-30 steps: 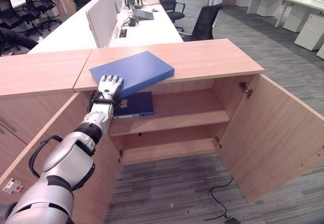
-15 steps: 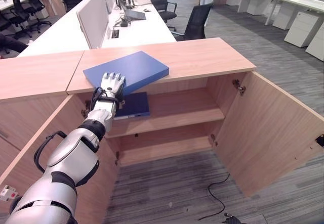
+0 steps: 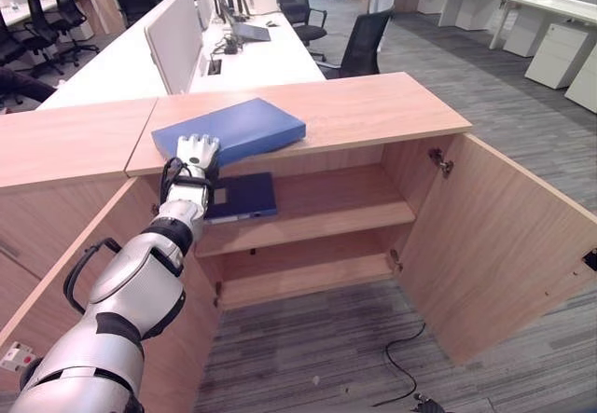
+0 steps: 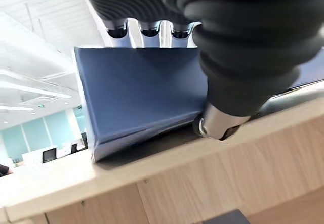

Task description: Put the empty folder in the office cabinet

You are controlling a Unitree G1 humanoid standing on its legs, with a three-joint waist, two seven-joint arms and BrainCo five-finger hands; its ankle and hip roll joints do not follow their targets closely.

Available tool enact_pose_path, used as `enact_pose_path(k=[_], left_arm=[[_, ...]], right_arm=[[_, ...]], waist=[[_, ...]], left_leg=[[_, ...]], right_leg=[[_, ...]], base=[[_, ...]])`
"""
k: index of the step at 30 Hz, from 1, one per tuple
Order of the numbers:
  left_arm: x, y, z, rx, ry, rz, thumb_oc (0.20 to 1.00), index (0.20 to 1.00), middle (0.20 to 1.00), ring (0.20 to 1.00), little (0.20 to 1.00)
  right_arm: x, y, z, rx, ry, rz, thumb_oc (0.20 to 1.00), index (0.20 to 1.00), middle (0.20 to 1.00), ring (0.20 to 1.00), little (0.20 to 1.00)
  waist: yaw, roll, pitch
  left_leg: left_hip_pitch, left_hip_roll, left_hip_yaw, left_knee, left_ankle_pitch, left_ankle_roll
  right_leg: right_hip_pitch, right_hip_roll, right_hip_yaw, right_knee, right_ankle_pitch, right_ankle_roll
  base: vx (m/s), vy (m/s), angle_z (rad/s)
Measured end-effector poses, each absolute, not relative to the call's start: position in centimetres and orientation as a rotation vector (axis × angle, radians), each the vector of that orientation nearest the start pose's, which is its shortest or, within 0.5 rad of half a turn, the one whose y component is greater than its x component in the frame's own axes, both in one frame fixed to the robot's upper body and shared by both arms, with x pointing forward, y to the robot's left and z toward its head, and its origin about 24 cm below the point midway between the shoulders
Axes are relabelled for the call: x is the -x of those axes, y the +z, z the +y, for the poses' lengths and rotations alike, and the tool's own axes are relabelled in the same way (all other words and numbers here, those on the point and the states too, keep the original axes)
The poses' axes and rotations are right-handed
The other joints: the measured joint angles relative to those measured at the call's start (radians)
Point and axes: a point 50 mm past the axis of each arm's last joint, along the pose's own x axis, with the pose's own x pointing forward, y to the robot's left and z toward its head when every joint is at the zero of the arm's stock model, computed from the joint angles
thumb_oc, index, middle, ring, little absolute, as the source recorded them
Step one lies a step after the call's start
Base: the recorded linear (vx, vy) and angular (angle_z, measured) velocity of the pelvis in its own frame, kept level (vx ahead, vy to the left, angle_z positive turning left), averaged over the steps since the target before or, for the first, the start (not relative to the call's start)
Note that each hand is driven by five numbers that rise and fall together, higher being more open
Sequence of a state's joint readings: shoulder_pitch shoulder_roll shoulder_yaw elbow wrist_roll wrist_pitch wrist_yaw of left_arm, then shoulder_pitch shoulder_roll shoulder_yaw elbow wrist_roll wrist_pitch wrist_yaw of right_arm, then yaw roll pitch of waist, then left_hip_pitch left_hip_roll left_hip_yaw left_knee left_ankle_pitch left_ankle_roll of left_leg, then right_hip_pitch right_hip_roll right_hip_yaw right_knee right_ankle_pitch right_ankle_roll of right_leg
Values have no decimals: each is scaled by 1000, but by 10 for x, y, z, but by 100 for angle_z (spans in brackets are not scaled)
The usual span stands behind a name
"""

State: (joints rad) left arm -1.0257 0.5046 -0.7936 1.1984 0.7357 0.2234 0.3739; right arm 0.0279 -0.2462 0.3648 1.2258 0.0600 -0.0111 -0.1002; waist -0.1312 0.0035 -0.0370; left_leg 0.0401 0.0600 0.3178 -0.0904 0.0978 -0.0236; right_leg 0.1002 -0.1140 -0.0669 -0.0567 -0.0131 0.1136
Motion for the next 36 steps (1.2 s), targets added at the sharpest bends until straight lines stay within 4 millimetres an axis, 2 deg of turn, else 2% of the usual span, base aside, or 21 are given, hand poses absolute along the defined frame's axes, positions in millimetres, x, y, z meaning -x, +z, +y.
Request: enact_pose_path(k=[14, 17, 19, 21, 22, 24, 26, 30, 33, 34, 36], left_arm=[[-399, 126, 234, -1897, 241, 63, 200, 200, 200, 200, 200], [-401, 130, 227, -1856, 235, 34, 200, 200, 200, 200, 200], [-403, 145, 203, -1747, 218, -103, 200, 200, 200, 200, 200], [-387, 159, 182, -1554, 204, -297, 200, 200, 200, 200, 200], [-377, 159, 167, -1474, 164, -377, 200, 200, 200, 200, 200], [-362, 153, 159, -1360, 125, -428, 200, 200, 200, 200, 200], [-336, 141, 148, -1181, 83, -481, 200, 200, 200, 200, 200], [-300, 142, 160, -923, 72, -511, 200, 200, 200, 200, 200], [-284, 144, 169, -791, 62, -509, 200, 200, 200, 200, 200], [-278, 139, 172, -723, 26, -476, 200, 200, 200, 200, 200], [-272, 125, 177, -650, -35, -383, 200, 200, 200, 200, 200]], right_arm=[[-76, -165, -225, 463, 59, 1247, 1000, 1000, 1000, 1000, 1000], [-76, -166, -225, 464, 60, 1248, 1000, 1000, 1000, 1000, 1000], [-77, -165, -225, 462, 59, 1245, 1000, 1000, 1000, 1000, 1000], [-78, -165, -224, 445, 50, 1239, 1000, 1000, 1000, 1000, 1000], [-76, -166, -224, 432, 39, 1252, 1000, 1000, 1000, 1000, 1000], [-80, -165, -222, 415, 31, 1236, 1000, 1000, 1000, 1000, 1000], [-89, -162, -222, 392, 9, 1207, 1000, 1000, 1000, 1000, 1000], [-93, -160, -223, 367, -15, 1185, 1000, 1000, 1000, 1000, 1000], [-92, -160, -224, 363, -20, 1187, 1000, 1000, 1000, 1000, 1000], [-92, -160, -223, 360, -19, 1185, 1000, 1000, 1000, 1000, 1000], [-97, -159, -222, 355, -17, 1164, 1000, 1000, 1000, 1000, 1000]], waist=[[2, -2, -1], [7, -2, -1], [17, -5, 2], [30, -5, 8], [42, -7, 12], [62, -9, 18], [68, -5, 42], [83, -4, 59], [110, -3, 64], [125, -2, 70], [121, -1, 83]], left_leg=[[0, 0, -8, 0, 0, 0], [-3, 0, -13, 0, 1, 0], [-21, -1, -38, 1, 6, -1], [-32, -1, -53, 1, 10, -4], [-34, -1, -60, 1, 11, -4], [-36, -2, -68, 0, 11, -5], [-41, -5, -86, 0, 10, -5], [-46, -8, -107, 0, 12, -7], [-44, -8, -108, 1, 13, -8], [-40, -10, -115, 0, 13, -8], [-31, -10, -116, 0, 13, -9]], right_leg=[[6, 1, -7, -4, 0, 0], [7, 1, -13, -4, 0, -1], [2, 3, -40, -5, -1, -2], [1, 5, -56, -9, -1, -1], [3, 5, -63, -9, -1, -2], [7, 4, -73, -13, -3, -1], [13, 4, -91, -23, -6, 1], [24, 5, -114, -35, -3, -4], [26, 5, -115, -36, -3, -3], [34, 4, -127, -35, -4, -2], [44, 3, -133, -36, -5, -1]], base=[[1, -2, 0], [-50, -28, 10], [-62, -36, 30], [-47, -28, 21], [-21, -23, 21], [-15, -17, 15], [29, -14, 22], [47, 2, 16], [6, 8, 4], [-1, 19, 5], [-6, 14, 8]])
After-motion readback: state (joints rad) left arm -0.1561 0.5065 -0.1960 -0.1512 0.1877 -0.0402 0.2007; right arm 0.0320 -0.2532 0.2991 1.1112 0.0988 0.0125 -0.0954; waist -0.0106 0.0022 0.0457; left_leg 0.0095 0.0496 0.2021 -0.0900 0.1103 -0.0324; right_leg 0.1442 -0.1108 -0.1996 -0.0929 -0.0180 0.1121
